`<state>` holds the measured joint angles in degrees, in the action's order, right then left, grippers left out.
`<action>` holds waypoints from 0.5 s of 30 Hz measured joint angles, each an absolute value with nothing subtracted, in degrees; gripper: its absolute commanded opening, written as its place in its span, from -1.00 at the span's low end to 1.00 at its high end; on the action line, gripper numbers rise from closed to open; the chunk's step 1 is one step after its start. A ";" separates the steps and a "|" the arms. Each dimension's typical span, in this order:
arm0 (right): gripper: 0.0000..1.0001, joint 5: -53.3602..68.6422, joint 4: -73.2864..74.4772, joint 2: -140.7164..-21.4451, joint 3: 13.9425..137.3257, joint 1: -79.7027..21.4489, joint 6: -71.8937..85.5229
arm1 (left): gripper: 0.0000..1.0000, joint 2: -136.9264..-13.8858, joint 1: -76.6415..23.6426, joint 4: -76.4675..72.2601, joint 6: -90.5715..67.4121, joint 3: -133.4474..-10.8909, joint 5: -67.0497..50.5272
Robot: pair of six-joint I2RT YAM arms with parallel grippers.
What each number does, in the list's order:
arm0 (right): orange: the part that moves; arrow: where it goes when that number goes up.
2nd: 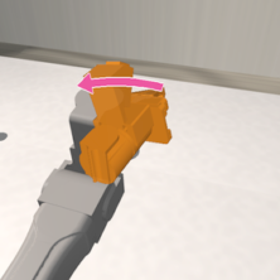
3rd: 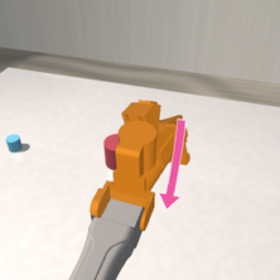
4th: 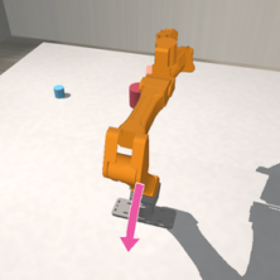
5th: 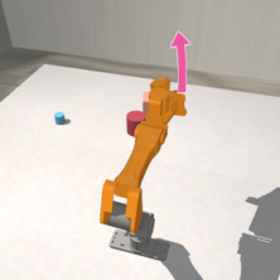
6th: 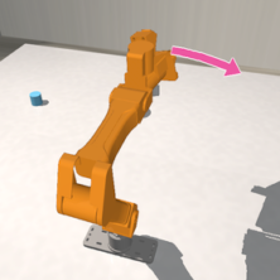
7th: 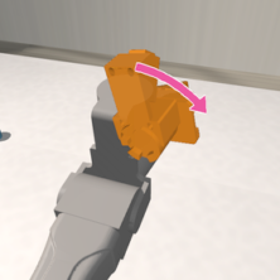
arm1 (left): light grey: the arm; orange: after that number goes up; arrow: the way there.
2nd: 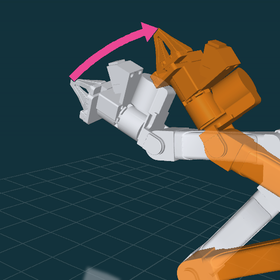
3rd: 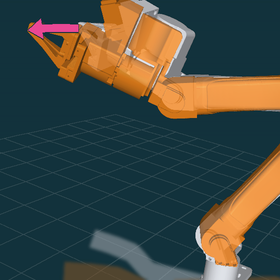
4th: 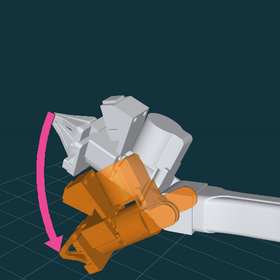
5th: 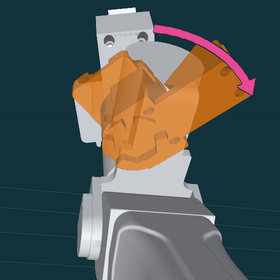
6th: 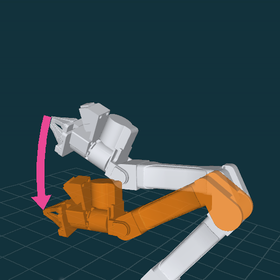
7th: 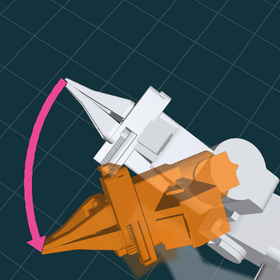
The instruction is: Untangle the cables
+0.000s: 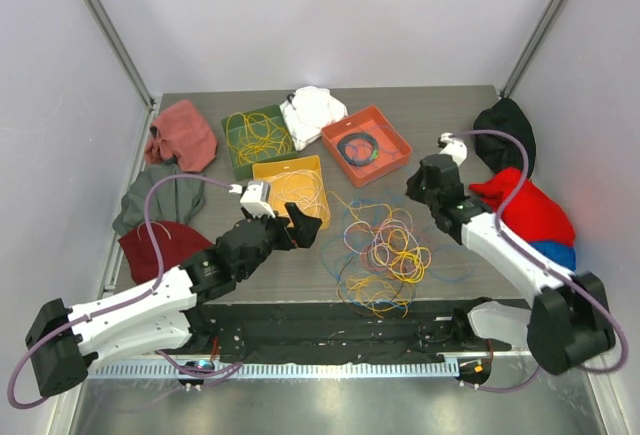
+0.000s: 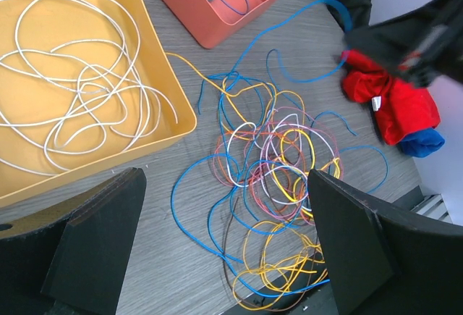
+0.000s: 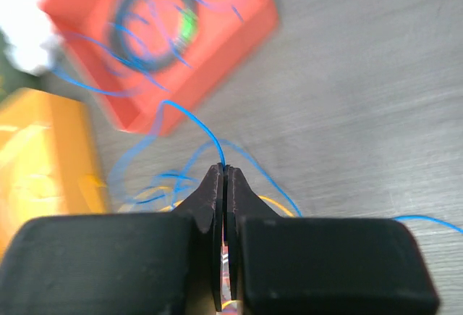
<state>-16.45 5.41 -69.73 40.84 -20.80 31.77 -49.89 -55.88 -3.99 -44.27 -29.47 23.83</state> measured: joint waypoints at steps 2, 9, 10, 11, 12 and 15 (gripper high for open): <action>-0.98 -16.40 8.19 -65.17 42.94 -21.08 31.68 | 1.00 -49.52 -55.88 -3.99 -44.27 -29.39 23.86; -0.98 -15.86 14.85 -58.74 68.90 -21.65 28.99 | 0.99 -49.15 -55.88 -4.05 -43.46 -29.32 24.38; -0.98 -15.70 14.96 -59.18 72.88 -21.65 28.51 | 0.99 -49.10 -55.88 -4.05 -43.24 -29.32 24.45; -0.98 -15.49 15.05 -59.53 75.72 -21.65 28.29 | 0.99 -49.06 -55.88 -4.05 -43.05 -29.32 24.51; -0.98 -15.27 15.66 -60.12 79.20 -21.65 28.08 | 1.00 -48.97 -55.88 -4.05 -42.87 -29.32 24.64; -0.98 -14.22 16.88 -62.92 88.20 -21.65 27.62 | 1.00 -48.42 -55.88 -4.10 -42.22 -29.32 25.02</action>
